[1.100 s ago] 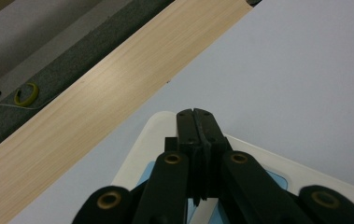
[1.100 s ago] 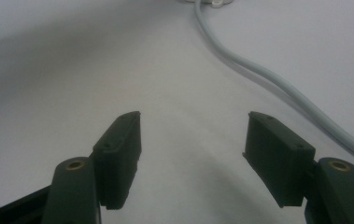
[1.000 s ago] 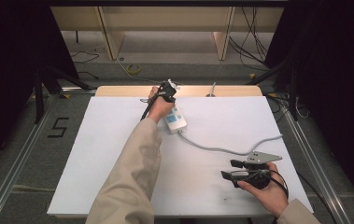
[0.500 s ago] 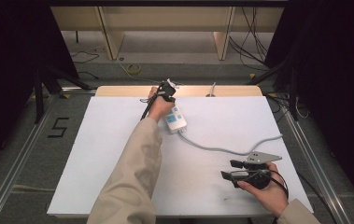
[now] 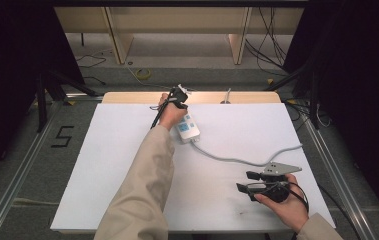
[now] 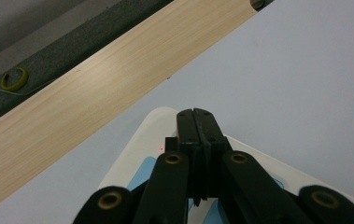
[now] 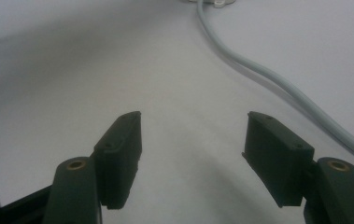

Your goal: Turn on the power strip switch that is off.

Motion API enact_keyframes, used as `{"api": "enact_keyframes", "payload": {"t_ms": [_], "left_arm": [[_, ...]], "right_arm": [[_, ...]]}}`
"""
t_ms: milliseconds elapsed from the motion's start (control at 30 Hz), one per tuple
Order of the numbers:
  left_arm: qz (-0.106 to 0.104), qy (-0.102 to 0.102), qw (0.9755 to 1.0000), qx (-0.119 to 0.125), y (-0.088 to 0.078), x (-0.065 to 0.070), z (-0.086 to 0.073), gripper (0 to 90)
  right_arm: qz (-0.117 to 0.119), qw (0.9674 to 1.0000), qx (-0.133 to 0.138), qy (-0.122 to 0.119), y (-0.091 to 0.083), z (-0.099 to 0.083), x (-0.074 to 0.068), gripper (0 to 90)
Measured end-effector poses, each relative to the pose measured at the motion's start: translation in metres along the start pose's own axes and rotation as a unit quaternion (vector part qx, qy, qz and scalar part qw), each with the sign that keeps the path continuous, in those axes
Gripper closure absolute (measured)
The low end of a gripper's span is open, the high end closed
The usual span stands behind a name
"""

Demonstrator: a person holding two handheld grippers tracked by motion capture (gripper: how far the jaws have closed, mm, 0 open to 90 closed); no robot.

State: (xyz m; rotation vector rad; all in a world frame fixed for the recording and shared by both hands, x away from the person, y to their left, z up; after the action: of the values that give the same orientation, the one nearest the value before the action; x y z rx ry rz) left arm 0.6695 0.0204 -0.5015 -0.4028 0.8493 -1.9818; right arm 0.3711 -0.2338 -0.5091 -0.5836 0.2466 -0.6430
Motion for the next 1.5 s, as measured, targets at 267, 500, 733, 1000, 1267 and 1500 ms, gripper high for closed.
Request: {"api": "enact_keyframes", "payload": {"t_ms": [267, 500, 733, 1000, 1267, 1500], "left_arm": [[-0.001, -0.004, 1.0, -0.004, 0.0001, 0.0011, 0.0, 90.0], [-0.004, -0.011, 0.9999, -0.004, 0.0002, 0.0025, -0.0003, 90.0], [-0.001, -0.021, 0.9998, -0.001, 0.0009, 0.0023, -0.0005, 90.0], [0.009, -0.013, 0.9999, -0.004, 0.0012, 0.0034, -0.0003, 90.0], [0.005, -0.014, 0.9999, -0.002, 0.0007, 0.0022, -0.0009, 90.0], [0.013, -0.01, 0.9999, -0.004, -0.003, -0.0033, -0.0028, 89.9]], "right_arm": [[0.001, 1.0, 0.001, -0.001, 0.0, 0.0005, -0.0003, 37.6], [0.001, 1.0, 0.0, -0.003, -0.0003, 0.0011, -0.001, 37.8], [0.001, 1.0, 0.001, -0.002, -0.0006, 0.0011, -0.0009, 37.9], [0.001, 1.0, -0.001, -0.001, -0.0006, 0.0008, -0.0007, 38.0], [0.0, 1.0, 0.002, -0.001, -0.0016, 0.0009, -0.0008, 38.1], [0.0, 1.0, -0.001, -0.001, -0.0014, 0.0003, 0.0, 38.0]]}}
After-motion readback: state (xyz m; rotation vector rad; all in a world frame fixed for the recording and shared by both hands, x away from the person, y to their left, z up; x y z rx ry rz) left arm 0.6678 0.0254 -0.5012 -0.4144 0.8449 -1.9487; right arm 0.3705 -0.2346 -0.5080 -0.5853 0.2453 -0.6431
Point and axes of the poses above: each handheld gripper's, and its own axes: y roughly forward along the jaws, z roughly out of its top, x roughly to its right, the point moved 6 cm from there along y, roughly forward along the jaws, and after that the axes turned 7 degrees about -y, right-handed, at the moved point
